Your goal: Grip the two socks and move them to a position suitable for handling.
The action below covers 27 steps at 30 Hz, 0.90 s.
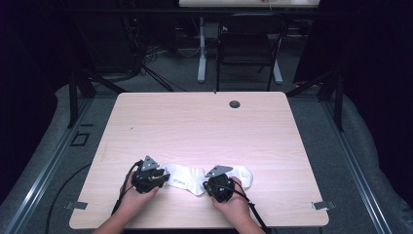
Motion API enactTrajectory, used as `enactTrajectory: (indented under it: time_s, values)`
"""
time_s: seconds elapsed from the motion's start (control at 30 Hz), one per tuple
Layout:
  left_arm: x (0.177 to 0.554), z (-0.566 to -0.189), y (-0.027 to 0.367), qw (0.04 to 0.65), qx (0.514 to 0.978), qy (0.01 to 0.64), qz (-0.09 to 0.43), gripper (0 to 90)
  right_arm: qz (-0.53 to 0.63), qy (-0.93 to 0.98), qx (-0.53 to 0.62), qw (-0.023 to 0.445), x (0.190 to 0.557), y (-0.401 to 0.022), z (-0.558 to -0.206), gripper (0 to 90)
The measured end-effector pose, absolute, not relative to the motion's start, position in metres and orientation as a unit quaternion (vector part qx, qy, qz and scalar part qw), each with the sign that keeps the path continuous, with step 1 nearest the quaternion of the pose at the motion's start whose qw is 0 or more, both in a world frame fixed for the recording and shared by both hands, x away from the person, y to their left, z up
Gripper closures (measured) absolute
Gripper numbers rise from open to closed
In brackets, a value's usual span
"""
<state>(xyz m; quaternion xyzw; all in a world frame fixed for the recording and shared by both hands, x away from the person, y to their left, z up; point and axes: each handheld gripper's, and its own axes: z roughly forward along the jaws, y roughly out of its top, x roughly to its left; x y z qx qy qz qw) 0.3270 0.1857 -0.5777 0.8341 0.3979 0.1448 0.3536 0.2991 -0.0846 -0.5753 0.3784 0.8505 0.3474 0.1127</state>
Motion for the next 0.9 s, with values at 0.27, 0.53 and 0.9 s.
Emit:
enactTrajectory:
  time_s: [0.27,0.53,0.9]
  values:
    - [0.308,-0.577,0.176,0.361,0.835,0.397,0.123,65.2,0.335,0.853,0.382,0.115,0.288,-0.097,-0.573,89.5]
    - [0.288,-0.578,0.163,0.365,0.843,0.377,0.114,64.5,0.321,0.854,0.393,0.114,0.282,-0.115,-0.571,89.5]
    - [0.273,-0.578,0.157,0.37,0.846,0.371,0.102,64.5,0.329,0.847,0.403,0.112,0.273,-0.127,-0.572,89.1]
